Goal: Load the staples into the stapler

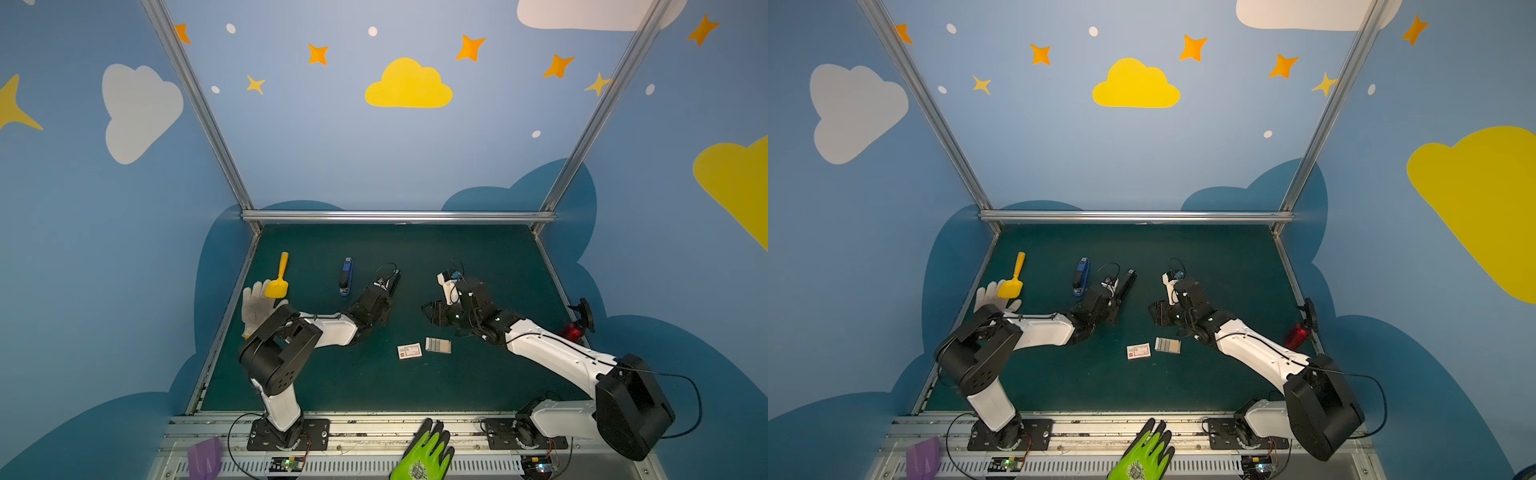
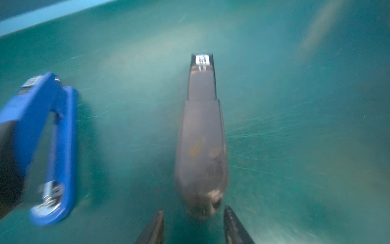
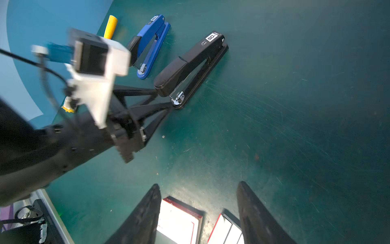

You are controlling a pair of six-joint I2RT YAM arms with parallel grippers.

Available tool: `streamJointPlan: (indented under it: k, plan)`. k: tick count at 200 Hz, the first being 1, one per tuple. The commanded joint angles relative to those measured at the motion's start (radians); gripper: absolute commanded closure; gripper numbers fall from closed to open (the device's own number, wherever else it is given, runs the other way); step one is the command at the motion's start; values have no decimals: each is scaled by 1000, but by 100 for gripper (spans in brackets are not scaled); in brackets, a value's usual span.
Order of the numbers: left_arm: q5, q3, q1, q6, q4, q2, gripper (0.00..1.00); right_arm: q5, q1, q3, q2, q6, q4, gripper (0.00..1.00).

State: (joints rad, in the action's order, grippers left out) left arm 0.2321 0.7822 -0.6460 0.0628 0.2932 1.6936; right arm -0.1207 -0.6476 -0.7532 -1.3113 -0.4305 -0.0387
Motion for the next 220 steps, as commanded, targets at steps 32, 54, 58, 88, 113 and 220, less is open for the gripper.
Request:
streamJointPlan:
  k: [32,54,58,88,113,220]
  plan:
    - [-116,280,33,106,-522,-27,45,-13,14,24,47,-5,-26,41]
    - [-170,423,60,115,-668,54,45,-13,17,35,62,-10,-32,41]
    - [-182,443,65,114,-686,69,45,-12,17,38,65,-10,-31,41]
    - [-240,583,92,110,-814,182,46,-1,21,65,97,-15,-29,41]
    - [-264,652,94,103,-871,248,47,3,29,75,111,-18,-35,41]
    - [-316,718,104,99,-927,396,91,1,42,115,135,-31,-32,41]
